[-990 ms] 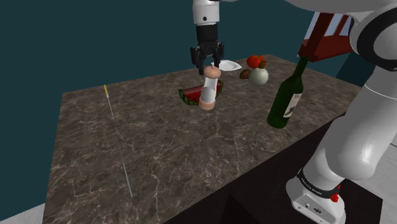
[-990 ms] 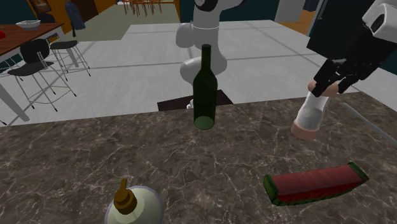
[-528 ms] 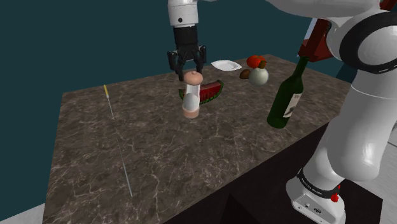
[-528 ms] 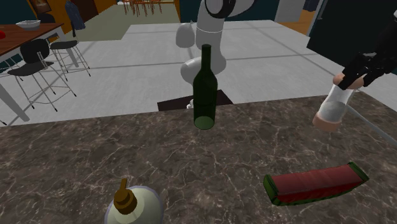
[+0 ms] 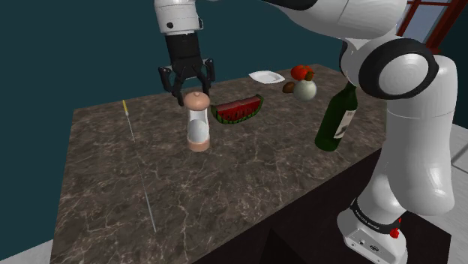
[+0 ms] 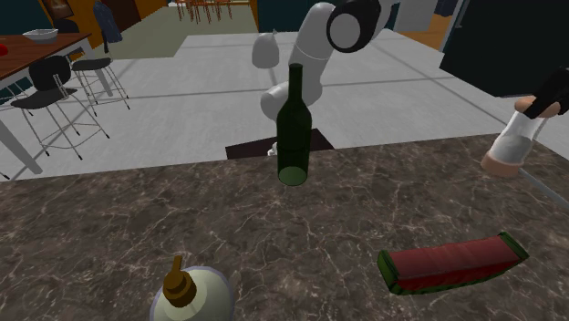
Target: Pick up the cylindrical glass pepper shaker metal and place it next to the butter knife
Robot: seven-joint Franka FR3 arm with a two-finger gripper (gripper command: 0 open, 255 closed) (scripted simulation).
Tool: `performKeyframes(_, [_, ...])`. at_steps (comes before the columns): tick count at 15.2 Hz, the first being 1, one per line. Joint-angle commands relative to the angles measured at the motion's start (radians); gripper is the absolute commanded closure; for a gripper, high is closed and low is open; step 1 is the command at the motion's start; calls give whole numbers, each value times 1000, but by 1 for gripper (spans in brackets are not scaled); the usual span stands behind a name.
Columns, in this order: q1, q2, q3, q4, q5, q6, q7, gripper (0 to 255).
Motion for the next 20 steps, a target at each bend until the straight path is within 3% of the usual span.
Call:
performKeyframes(1, [52,102,10,153,-20,-48,49,255])
performKeyframes(13, [18,-9,8,-189,2,183,25,255])
performKeyframes(20, [14,-20,7,-246,5,228,21,255])
